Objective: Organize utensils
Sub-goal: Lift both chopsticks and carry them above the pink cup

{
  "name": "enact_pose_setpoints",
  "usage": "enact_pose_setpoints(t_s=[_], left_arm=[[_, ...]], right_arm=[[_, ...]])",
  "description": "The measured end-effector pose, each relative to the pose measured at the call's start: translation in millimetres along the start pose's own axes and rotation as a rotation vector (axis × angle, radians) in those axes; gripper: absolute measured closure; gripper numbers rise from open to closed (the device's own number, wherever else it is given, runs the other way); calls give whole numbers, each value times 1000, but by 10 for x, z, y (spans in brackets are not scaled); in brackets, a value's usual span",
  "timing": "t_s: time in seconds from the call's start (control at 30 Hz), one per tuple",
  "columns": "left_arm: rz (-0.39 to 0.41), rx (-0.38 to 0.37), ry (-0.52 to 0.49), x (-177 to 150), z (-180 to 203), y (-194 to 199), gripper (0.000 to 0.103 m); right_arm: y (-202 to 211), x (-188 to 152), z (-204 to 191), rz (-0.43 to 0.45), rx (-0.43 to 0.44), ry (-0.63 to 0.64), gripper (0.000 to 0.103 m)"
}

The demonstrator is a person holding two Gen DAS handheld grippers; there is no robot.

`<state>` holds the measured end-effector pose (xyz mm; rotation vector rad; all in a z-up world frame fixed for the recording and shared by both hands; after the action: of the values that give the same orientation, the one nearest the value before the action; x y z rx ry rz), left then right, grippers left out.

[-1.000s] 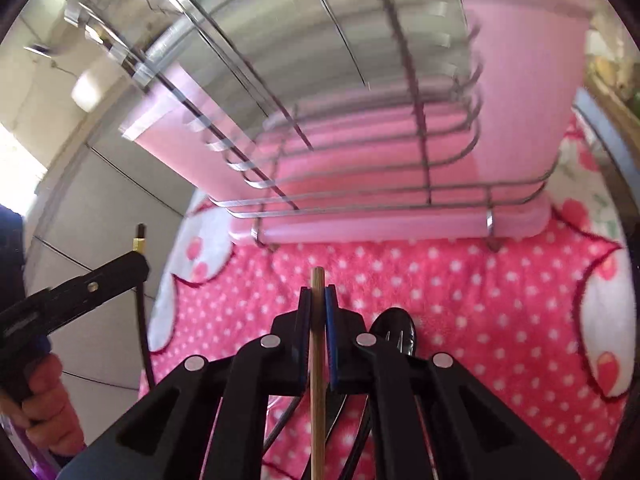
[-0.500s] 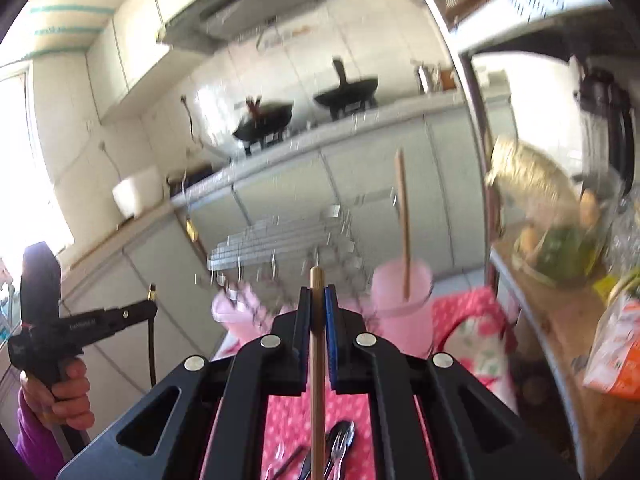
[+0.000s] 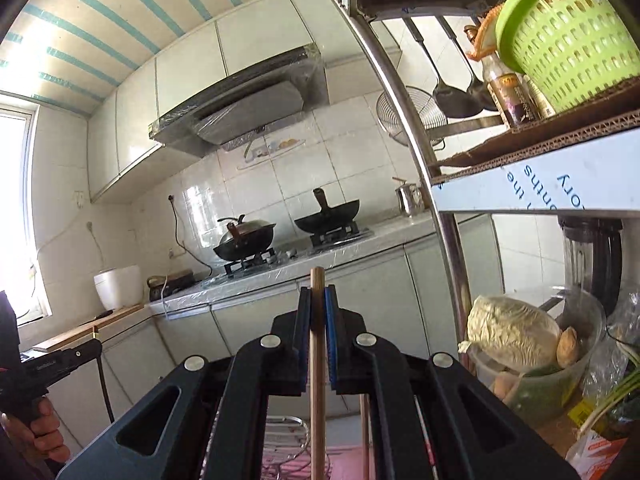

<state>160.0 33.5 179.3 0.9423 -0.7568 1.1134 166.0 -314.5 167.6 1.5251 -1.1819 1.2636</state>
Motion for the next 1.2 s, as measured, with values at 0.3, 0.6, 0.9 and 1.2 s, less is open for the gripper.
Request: enact_pose_setpoints(t_s=[0.3, 0.6, 0.9, 1.2], left_arm=[[98, -26, 53, 367, 10, -298, 98], [156, -40, 26, 239, -77, -589, 98], [93, -39, 26, -178, -273, -690, 98], [14, -10, 69, -531, -522, -657, 98]], right_arm=[[-422, 132, 176, 71, -84, 22, 97], [-740, -200, 195, 58, -137, 84, 97], [-702, -646, 203, -29, -136, 71, 96], [-579, -1120, 227, -159, -130, 41, 96]])
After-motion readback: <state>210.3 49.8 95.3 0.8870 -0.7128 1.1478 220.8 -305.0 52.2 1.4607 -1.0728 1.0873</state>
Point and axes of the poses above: each gripper's, at about its wrist camera, not at the fingertips, and y roughly against the way its jaws point, z to its right, x to its top, the point moved 7 cm from there along -y, roughly the way its jaws point, and after that the axes turned 11 degrees about y, right-handed, at the moved point
